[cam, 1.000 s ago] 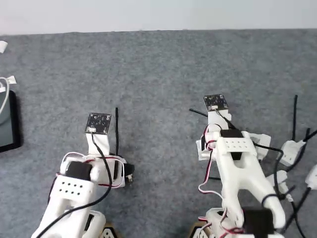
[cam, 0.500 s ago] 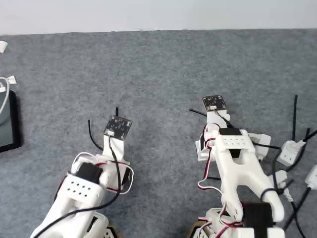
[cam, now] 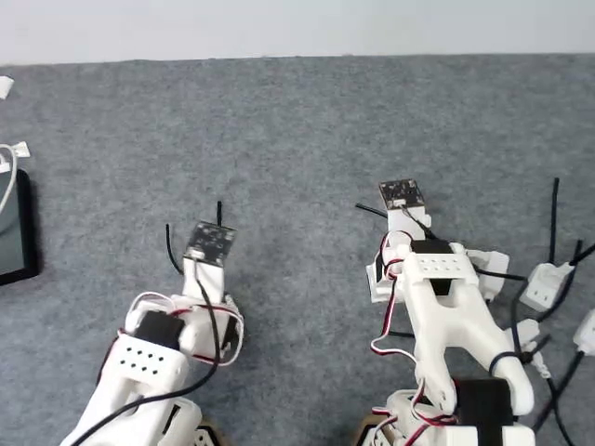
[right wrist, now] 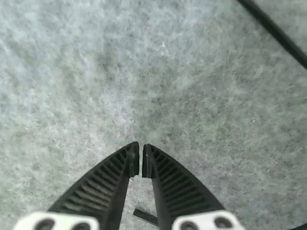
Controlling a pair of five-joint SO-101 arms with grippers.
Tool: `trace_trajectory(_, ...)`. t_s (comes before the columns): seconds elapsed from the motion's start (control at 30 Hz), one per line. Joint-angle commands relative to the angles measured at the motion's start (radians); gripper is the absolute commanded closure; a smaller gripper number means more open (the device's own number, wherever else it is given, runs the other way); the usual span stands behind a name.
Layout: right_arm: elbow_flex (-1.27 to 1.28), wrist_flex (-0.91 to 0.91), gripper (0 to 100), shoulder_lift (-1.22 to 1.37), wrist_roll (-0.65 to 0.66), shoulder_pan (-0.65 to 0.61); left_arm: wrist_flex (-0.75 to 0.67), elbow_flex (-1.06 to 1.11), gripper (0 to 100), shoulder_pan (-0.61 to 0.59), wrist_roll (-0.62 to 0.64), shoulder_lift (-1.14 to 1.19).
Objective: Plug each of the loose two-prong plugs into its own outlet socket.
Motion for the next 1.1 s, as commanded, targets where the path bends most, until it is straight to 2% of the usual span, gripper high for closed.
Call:
trace_trajectory(0.0, -0.058, -0.021, 98.4, -0.001, -0.003, -0.01, -0.012, -0.007, 85, -0.077, -0.006, -0.014)
trace_trajectory(0.23, -0.058, -0.021, 98.3, -0.001, -0.005, -0.01, -0.028, 0.007, 86, 0.017, -0.005, -0.014)
trace_trajectory(0.37, -0.058, -0.021, 98.3, -0.001, -0.006, -0.007, -0.038, 0.005, 87, 0.026, 0.034, 0.015)
trace_trajectory(0.47, -0.058, -0.021, 98.3, -0.001, -0.008, -0.007, -0.08, -0.019, 87, 0.009, 0.038, 0.141)
trace_trajectory(0.77, -0.058, -0.021, 98.3, -0.001, -0.003, -0.007, -0.078, -0.239, 87, 0.011, 0.038, 0.629)
trace_trajectory(0.93, -0.058, -0.021, 98.3, -0.001, -0.003, -0.008, -0.058, -0.259, 91, 0.009, 0.032, 0.658)
trace_trajectory(1.07, -0.058, -0.021, 98.3, -0.001, -0.003, -0.01, -0.035, -0.26, 92, -0.032, -0.049, 0.658)
